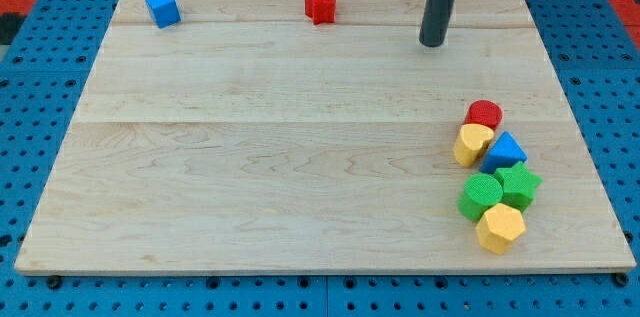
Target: Place the green circle at the right side of the red star
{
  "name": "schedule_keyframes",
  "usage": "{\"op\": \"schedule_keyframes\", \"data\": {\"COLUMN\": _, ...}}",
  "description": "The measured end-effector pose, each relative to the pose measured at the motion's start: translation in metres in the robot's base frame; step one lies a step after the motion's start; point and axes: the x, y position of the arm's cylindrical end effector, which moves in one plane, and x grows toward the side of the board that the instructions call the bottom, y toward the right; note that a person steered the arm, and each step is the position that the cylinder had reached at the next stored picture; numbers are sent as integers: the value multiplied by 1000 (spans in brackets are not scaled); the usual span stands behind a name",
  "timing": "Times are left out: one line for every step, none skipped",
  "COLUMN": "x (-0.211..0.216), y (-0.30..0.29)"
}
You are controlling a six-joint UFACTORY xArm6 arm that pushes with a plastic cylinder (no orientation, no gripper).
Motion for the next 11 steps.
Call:
{"op": "schedule_keyframes", "data": {"x": 45, "y": 53}}
{"op": "schedule_keyframes", "data": {"x": 78, "y": 131}}
{"op": "schedule_keyframes", "data": {"x": 145, "y": 136}}
{"op": "schedule_keyframes", "data": {"x": 197, "y": 136}}
{"op": "schedule_keyframes", "data": {"x": 222, "y": 111}}
{"op": "schedule_keyframes", "data": {"x": 235, "y": 75}}
{"op": "schedule_keyframes", "data": {"x": 235, "y": 9}}
{"op": "schedule_keyframes", "data": {"x": 225, "y": -60}}
{"op": "schedule_keyframes", "data": {"x": 193, "y": -103}}
{"op": "schedule_keyframes", "data": {"x": 149, "y": -124}}
{"op": "schedule_keyframes", "data": {"x": 108, "y": -124}}
